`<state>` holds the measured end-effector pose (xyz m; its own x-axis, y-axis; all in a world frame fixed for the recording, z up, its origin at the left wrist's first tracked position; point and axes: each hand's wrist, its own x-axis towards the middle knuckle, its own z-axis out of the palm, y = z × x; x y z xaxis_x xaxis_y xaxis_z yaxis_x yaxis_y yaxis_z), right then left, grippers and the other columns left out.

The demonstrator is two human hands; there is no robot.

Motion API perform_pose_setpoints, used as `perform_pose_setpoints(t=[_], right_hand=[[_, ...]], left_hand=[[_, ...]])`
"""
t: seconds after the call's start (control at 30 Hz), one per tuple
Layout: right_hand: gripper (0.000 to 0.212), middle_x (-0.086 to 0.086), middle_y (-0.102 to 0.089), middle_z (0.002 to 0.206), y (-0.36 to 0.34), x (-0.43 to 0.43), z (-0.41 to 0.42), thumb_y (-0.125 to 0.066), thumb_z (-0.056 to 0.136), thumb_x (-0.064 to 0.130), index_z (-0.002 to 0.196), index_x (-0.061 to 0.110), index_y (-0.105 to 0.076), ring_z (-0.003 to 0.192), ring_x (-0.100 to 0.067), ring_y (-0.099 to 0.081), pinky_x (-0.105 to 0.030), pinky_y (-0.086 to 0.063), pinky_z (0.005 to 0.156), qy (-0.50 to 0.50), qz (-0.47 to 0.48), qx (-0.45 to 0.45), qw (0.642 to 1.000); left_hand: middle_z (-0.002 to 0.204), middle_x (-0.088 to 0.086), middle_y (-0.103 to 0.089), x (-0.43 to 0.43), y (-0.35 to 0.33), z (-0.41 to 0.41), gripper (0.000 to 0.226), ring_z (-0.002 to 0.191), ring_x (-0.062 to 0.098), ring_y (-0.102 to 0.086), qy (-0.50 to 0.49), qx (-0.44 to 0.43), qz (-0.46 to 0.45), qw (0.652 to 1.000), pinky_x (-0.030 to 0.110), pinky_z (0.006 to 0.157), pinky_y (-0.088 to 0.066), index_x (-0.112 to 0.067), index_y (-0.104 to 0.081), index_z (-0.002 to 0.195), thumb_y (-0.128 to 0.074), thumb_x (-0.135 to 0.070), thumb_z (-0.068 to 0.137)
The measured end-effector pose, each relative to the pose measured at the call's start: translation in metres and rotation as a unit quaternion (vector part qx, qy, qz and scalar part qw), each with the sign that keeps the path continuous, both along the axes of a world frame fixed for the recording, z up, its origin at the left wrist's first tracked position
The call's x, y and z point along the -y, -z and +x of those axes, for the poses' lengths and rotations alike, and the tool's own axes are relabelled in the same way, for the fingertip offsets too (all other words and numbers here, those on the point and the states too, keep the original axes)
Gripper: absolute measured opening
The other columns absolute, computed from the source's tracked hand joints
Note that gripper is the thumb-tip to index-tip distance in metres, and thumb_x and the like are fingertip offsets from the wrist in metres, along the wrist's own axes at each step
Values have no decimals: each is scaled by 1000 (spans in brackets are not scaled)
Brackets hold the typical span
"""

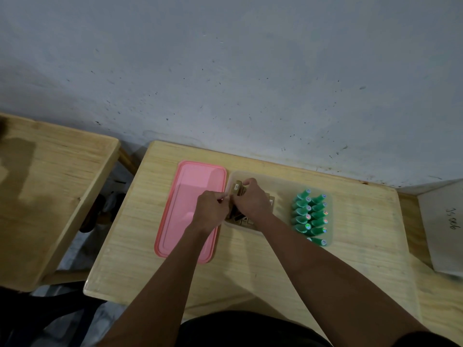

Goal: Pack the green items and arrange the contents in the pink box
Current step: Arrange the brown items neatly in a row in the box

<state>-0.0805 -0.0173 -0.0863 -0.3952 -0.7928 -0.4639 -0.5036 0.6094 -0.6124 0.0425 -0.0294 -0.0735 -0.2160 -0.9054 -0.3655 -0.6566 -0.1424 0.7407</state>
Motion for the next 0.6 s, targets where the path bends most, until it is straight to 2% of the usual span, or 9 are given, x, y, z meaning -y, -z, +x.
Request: perform_pose_setpoints(t=[0.13,0.23,0.4,0.47,0.6], right_hand=[[35,-1,-64,87,0,2,-2,-65,82,33,107,22,-44,81,-21,-67,-38,-57,71,40,-2,44,998],[20,-9,-68,86,-1,-1,-6,-66,86,24,99,9,-60,82,-24,-69,-39,-58,73,62,-16,80,995],[13,-16,-72,86,0,0,-6,-65,85,12,88,2,-73,84,-33,-70,-49,-58,79,62,-18,112,992],[12,-21,-73,87,4,2,-4,-65,84,8,83,1,-75,81,-36,-71,-50,-58,79,55,-22,103,993],[16,-14,-75,86,6,2,-2,-62,87,6,90,7,-78,79,-30,-72,-45,-59,77,31,-12,79,996]], left_hand=[[117,15,-68,1,1,0,32,77,12,-63,-13,1,7,1000,4,51,-45,-6,-60,125,-55,-14,94],[123,14,-65,1,1,0,32,83,14,-65,-17,-1,10,1000,3,57,-44,-7,-60,125,-55,-15,94],[117,16,-68,4,-1,4,35,99,31,-68,9,-9,32,999,22,76,-52,-7,-59,127,-54,-18,95],[115,16,-69,6,-2,7,35,98,29,-68,25,-16,46,998,23,78,-53,-7,-58,128,-52,-18,95],[104,11,-72,9,-7,11,32,88,18,-69,58,-34,79,995,22,73,-55,-8,-64,122,-48,-20,97]])
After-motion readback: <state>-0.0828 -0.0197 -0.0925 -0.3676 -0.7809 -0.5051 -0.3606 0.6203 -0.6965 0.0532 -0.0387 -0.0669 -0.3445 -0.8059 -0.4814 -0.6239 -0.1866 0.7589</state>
